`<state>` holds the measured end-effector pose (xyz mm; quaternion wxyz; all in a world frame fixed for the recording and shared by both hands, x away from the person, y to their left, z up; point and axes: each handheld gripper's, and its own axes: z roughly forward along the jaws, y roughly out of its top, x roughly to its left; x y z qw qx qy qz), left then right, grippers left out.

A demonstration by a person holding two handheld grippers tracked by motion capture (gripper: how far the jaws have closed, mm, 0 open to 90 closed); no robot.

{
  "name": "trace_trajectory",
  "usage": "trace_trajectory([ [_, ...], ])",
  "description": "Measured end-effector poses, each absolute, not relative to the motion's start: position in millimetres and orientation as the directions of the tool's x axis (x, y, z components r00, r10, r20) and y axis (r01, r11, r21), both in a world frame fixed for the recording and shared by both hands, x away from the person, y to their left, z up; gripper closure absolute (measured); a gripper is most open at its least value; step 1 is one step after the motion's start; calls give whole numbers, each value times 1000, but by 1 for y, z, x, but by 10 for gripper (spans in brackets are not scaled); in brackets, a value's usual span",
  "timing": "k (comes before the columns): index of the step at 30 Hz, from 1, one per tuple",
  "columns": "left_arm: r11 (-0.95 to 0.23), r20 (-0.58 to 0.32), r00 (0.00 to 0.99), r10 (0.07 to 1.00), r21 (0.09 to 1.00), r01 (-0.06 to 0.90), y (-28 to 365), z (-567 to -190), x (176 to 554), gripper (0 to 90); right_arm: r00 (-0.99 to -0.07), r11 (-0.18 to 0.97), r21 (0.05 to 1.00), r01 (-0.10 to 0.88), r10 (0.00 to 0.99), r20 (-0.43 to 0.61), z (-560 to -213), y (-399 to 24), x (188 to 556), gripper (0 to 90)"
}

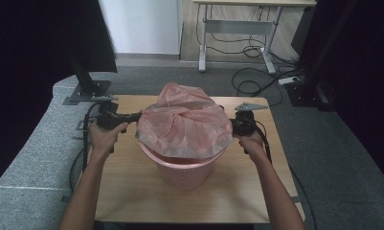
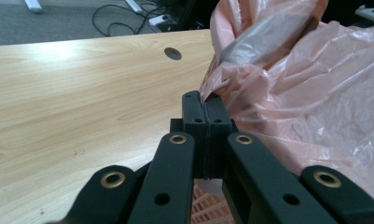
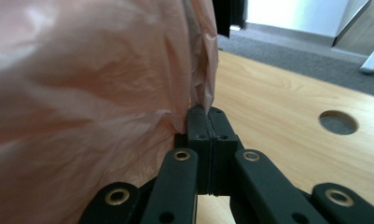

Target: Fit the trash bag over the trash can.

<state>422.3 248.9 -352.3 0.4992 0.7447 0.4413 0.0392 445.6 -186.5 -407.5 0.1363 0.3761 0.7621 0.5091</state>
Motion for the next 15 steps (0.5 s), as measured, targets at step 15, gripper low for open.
trace_trajectory([
  [15,-130,-393,585,709,743,657,238,-368,441,900,-680,218,826,520,690,246,-432,-174,466,892],
])
